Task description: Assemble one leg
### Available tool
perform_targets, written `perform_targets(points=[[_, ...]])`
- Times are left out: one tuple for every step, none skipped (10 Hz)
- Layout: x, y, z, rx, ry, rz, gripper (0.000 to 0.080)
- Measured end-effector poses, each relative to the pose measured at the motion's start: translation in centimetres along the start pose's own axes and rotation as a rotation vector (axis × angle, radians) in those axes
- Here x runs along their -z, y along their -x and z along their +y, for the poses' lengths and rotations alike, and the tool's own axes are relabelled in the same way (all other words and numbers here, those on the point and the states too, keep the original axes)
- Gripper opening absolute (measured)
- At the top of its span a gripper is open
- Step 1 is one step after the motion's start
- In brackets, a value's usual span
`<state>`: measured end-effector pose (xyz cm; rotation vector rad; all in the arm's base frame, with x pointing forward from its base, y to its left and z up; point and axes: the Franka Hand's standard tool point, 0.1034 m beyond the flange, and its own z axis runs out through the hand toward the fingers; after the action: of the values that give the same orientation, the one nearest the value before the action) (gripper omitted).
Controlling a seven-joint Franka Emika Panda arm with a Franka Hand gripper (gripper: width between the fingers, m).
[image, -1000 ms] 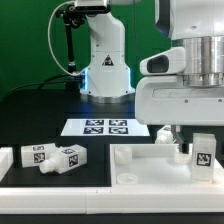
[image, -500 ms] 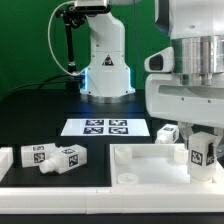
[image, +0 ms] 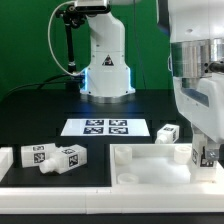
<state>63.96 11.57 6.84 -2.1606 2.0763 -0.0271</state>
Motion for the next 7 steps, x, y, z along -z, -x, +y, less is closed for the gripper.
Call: perform_targets(points=[[0.00,-0.01,0.00,0.011,0.000,0.000,0.0347],[0.00,-0.25,0.01,0.242,0.003,0.009,0.0484],[0.01,-0.36,0.03,0.437,0.008,0.010,0.0484],[0.11,-0.24,0.09,0.615,0.027,0.006,0.0612],[0.18,-0.04,0.12,0.737,0.038,0.005,0.0640],[0.18,-0.11,0.07,0.784,0.037,0.006,0.0640],[0.18,-0.15,0.07,0.823,0.037,0.006,0.0648]])
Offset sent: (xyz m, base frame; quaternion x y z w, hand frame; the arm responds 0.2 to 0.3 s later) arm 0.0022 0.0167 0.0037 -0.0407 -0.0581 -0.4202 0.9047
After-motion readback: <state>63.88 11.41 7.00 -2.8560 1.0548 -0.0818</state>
